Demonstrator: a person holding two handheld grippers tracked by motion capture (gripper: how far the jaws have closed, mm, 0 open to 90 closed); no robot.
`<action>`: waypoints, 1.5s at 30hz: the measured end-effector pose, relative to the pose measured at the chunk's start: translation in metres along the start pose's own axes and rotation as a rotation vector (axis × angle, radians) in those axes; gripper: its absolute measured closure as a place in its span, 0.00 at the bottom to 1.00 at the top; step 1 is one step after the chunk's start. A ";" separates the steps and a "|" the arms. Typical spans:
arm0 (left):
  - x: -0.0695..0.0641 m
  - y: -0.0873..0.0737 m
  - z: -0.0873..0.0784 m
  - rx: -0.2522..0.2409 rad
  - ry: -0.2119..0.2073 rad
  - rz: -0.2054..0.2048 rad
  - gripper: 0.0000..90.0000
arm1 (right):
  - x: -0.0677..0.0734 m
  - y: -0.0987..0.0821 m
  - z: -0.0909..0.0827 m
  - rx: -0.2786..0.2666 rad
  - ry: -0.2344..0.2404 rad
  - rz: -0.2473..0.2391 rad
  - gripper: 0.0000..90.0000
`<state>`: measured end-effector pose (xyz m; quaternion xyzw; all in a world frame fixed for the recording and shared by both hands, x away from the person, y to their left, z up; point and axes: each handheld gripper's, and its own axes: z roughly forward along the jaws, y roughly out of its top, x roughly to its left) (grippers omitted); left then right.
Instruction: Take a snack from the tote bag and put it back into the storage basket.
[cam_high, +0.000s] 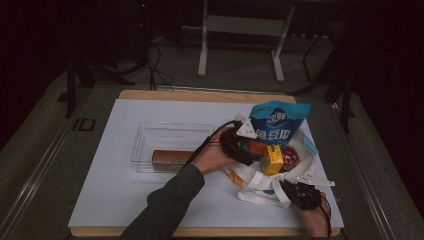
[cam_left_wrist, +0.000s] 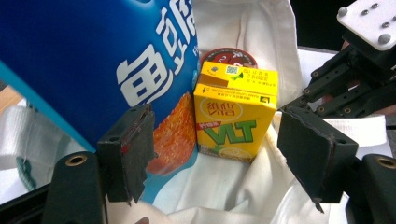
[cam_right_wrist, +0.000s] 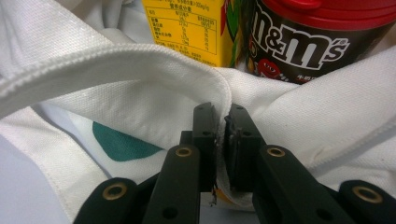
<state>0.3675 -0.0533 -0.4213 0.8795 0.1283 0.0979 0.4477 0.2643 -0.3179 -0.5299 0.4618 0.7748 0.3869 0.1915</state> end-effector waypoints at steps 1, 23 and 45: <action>0.000 0.001 0.001 0.000 0.000 0.001 0.31 | 0.000 0.000 0.000 0.000 0.000 0.000 0.93; -0.004 0.012 0.033 0.020 -0.073 -0.014 0.25 | 0.000 0.000 0.000 -0.001 0.001 -0.002 0.93; 0.000 0.018 0.055 0.051 -0.102 -0.010 0.17 | 0.000 0.000 0.000 0.001 0.003 0.000 0.93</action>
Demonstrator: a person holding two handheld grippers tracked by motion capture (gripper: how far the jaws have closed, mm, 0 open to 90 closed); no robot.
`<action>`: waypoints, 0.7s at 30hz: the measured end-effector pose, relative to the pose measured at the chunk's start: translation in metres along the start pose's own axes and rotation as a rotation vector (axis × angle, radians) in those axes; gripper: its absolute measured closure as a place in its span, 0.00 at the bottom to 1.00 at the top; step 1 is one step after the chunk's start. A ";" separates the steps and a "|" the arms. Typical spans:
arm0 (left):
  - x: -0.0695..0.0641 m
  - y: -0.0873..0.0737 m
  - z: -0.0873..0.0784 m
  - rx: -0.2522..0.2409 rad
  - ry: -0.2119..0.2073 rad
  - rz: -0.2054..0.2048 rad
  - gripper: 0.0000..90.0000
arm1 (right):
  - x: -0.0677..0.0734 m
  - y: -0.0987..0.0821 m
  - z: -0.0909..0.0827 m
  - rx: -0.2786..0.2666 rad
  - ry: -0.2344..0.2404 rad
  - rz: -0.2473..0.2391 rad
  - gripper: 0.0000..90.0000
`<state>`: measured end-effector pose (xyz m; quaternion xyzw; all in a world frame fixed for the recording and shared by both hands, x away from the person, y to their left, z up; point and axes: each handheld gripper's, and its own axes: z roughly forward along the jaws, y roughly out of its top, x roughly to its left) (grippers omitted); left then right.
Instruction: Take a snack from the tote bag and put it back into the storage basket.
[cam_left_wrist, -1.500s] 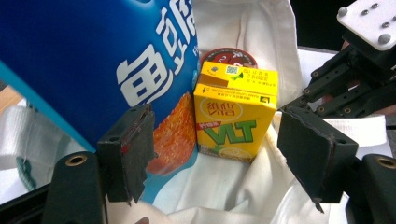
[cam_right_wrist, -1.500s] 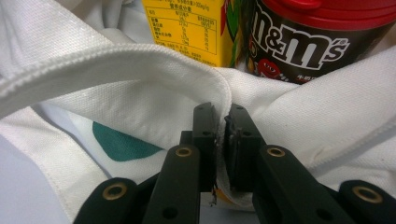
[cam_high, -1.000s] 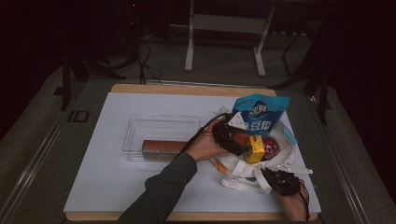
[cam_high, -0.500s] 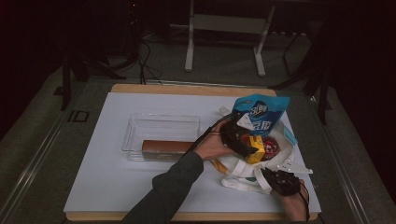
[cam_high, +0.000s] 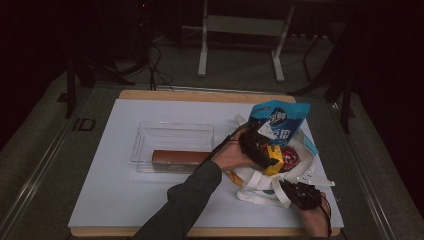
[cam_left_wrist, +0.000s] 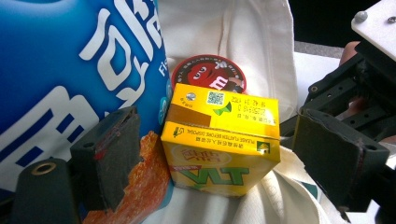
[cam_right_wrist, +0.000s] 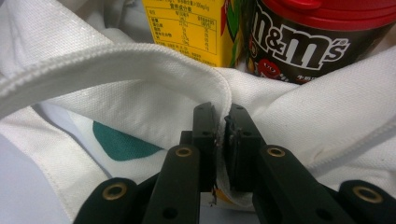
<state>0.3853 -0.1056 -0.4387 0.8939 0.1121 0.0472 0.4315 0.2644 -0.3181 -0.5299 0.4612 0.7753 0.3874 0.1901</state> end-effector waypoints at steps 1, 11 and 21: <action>0.000 0.000 0.000 -0.002 0.001 0.001 0.16 | 0.000 0.000 0.000 0.000 0.000 0.000 0.93; 0.005 0.000 0.004 -0.008 -0.033 -0.017 0.15 | 0.000 0.000 0.000 0.000 0.000 0.000 0.93; 0.002 -0.002 0.014 0.028 -0.036 0.018 0.15 | 0.000 0.000 0.000 0.000 0.000 0.000 0.93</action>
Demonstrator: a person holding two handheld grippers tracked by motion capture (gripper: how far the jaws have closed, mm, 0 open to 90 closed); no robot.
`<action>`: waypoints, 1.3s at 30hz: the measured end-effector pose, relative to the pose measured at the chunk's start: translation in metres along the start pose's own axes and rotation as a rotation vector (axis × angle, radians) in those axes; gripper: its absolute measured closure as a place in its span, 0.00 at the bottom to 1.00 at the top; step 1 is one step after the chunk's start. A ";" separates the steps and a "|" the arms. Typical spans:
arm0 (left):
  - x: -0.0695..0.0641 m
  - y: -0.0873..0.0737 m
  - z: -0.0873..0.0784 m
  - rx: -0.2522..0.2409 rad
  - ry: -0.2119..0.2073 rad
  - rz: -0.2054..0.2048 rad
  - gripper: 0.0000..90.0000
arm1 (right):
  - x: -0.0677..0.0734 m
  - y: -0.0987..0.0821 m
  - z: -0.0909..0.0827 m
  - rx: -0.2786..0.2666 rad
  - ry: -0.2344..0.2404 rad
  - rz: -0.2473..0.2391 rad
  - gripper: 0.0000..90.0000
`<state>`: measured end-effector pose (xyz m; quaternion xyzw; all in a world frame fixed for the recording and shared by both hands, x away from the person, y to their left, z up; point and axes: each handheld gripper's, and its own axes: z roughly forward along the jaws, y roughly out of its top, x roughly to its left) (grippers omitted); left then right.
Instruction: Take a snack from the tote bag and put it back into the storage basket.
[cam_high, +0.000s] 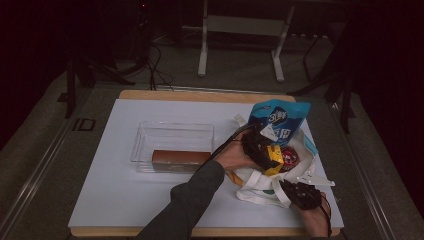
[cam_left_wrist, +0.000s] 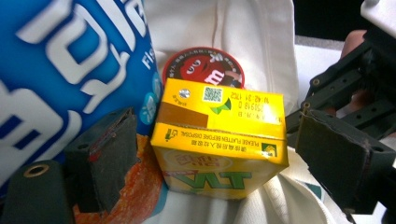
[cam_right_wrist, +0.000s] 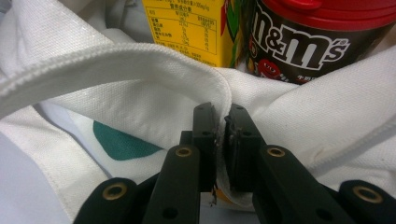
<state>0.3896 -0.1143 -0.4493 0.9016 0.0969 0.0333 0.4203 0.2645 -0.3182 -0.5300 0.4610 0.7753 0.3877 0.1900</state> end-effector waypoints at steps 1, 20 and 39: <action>0.000 0.000 0.000 0.000 0.000 0.000 0.15 | 0.000 0.000 0.000 0.000 0.000 0.000 0.93; -0.008 -0.007 0.024 0.079 0.030 0.041 0.23 | 0.000 0.000 0.000 0.001 -0.001 -0.003 0.93; -0.010 -0.010 0.022 0.113 0.039 0.047 0.32 | 0.000 0.000 0.000 0.000 0.004 -0.002 0.93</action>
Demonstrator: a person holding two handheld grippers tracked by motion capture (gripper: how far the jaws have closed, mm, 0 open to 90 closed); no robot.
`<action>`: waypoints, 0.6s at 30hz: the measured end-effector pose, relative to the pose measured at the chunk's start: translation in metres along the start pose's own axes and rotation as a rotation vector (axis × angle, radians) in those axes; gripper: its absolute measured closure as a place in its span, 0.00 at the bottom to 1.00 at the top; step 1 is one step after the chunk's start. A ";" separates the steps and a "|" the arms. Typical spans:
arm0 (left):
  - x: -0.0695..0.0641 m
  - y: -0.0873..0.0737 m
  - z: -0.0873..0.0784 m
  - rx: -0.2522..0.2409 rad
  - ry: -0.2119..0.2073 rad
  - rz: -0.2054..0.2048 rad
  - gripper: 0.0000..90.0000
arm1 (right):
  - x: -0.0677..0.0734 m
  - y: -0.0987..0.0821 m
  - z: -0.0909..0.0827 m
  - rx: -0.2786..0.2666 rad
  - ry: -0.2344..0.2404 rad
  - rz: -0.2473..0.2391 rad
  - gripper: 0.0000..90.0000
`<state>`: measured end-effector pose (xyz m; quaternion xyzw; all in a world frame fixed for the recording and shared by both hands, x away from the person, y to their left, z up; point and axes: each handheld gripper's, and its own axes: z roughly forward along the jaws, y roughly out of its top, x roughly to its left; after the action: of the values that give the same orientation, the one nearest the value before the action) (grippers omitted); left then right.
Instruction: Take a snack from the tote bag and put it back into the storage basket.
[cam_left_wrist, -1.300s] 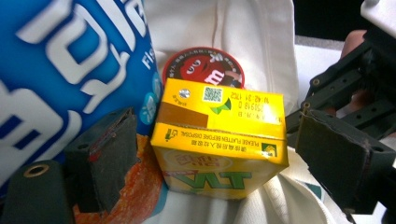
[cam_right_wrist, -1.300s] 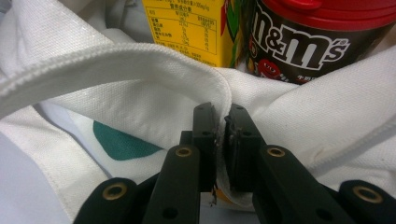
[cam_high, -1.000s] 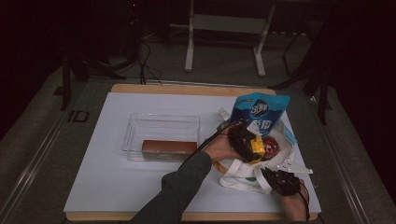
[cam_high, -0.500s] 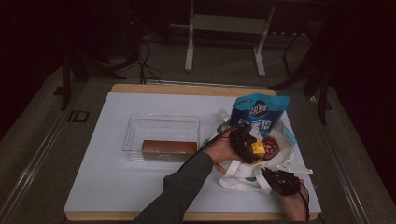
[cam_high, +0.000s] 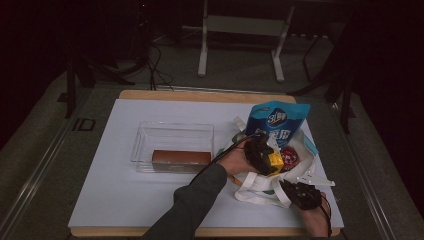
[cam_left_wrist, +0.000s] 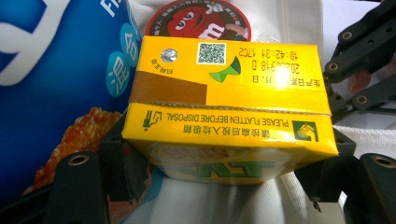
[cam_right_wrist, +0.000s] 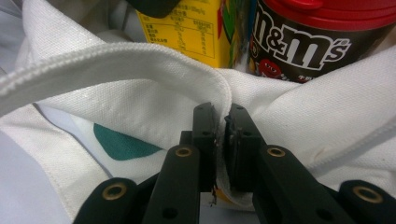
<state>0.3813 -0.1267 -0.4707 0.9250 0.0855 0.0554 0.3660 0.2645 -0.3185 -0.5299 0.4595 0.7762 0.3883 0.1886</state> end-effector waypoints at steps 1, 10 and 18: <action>0.000 0.000 0.000 0.001 -0.002 -0.001 0.32 | 0.000 0.000 0.000 0.000 0.000 0.001 0.93; -0.002 0.000 -0.001 0.007 0.001 -0.002 0.32 | 0.000 0.000 -0.001 0.001 0.002 0.000 0.93; -0.003 0.000 -0.004 0.025 0.007 -0.007 0.32 | 0.000 -0.001 -0.001 -0.002 0.007 0.001 0.92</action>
<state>0.3774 -0.1248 -0.4682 0.9290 0.0908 0.0560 0.3544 0.2635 -0.3193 -0.5296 0.4585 0.7762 0.3907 0.1859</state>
